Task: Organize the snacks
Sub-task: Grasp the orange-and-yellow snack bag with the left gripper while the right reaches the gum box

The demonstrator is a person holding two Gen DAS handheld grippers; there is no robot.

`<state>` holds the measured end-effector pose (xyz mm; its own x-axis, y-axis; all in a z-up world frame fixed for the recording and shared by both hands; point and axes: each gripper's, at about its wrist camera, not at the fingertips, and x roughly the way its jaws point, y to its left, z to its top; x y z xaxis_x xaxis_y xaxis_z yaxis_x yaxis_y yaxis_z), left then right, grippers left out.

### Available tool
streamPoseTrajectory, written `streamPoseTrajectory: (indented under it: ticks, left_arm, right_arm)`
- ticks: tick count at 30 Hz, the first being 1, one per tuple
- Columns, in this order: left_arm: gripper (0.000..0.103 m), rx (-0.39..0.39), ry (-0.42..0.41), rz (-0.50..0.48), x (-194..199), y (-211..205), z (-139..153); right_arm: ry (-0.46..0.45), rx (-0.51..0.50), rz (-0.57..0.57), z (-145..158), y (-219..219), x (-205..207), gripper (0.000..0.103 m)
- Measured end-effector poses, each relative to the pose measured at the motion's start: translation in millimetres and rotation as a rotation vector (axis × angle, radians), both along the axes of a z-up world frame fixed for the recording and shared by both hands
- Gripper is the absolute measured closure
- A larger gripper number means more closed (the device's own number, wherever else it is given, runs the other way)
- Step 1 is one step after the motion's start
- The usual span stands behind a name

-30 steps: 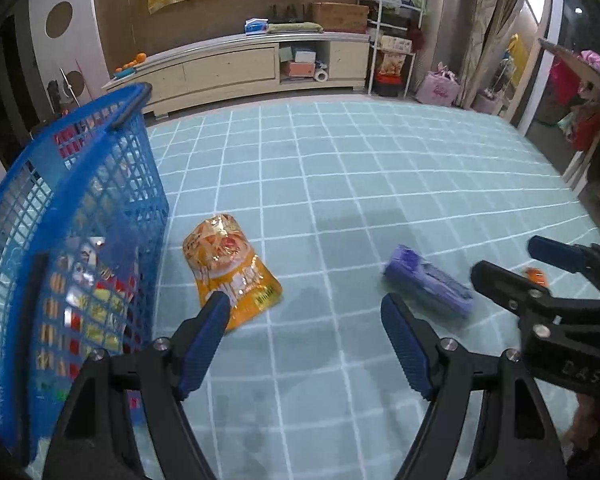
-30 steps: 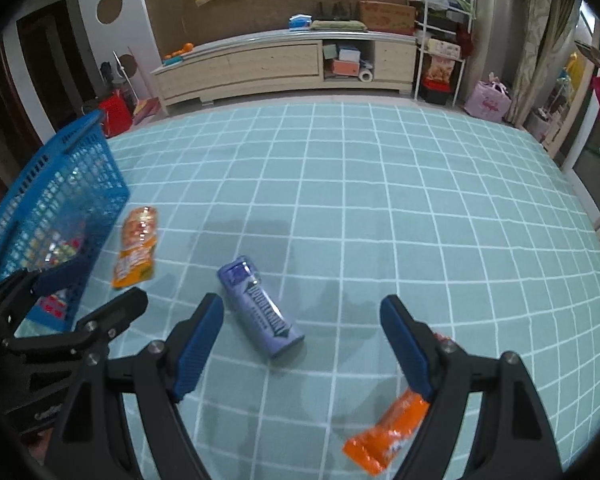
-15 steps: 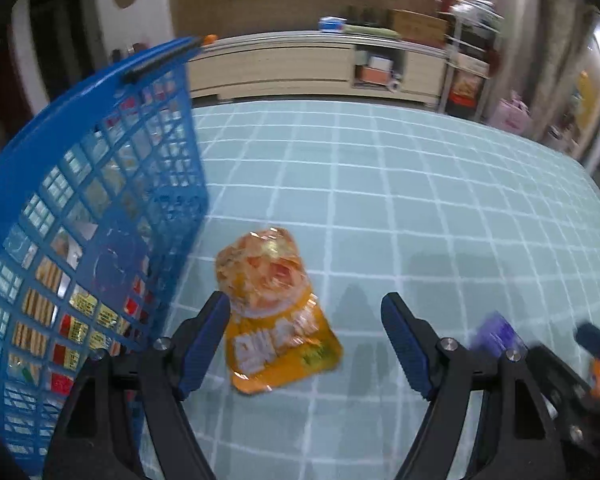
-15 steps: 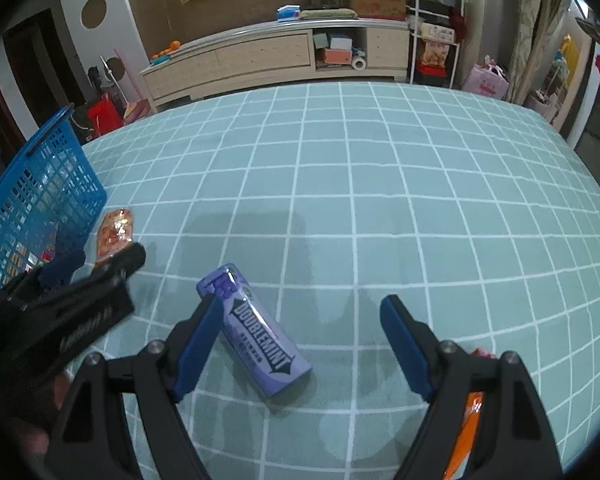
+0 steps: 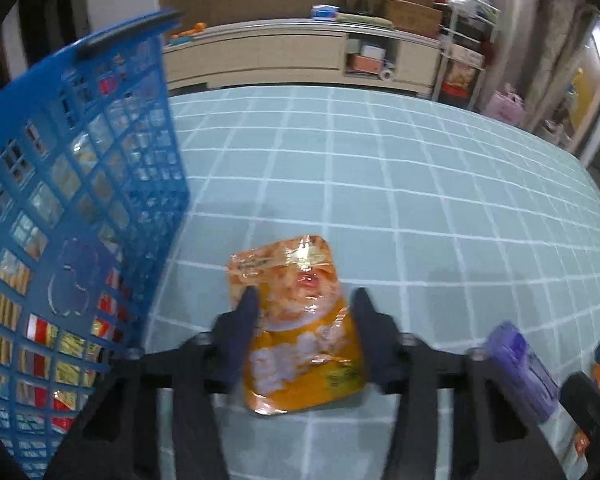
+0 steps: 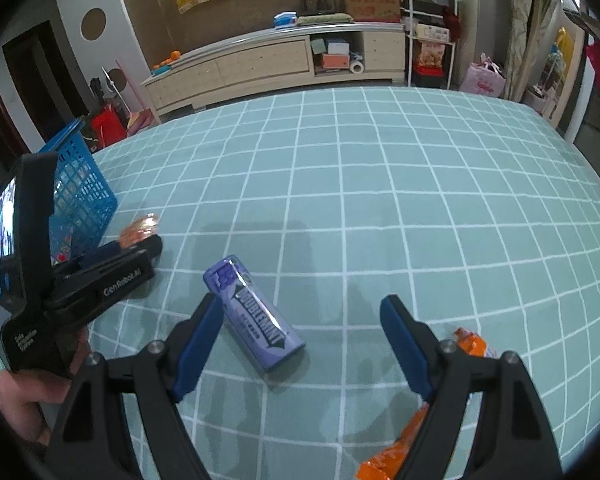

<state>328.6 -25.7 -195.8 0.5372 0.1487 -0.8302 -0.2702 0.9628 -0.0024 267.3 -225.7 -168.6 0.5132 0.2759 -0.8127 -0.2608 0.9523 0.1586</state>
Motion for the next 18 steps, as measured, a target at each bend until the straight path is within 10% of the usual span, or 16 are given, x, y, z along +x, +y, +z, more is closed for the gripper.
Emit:
streamPoseTrajectory:
  ticks: [6,18]
  left_arm:
    - [0.103,-0.002,-0.011,-0.131,-7.8,-17.2,8.4]
    - [0.103,0.005,-0.064,-0.197,-41.2,-19.6,21.5]
  right_arm:
    - [0.016,0.009,-0.017,-1.5,-5.1,-2.3,0.019]
    - [0.022,0.006,0.004,0.1,-7.3,-6.7,0.019]
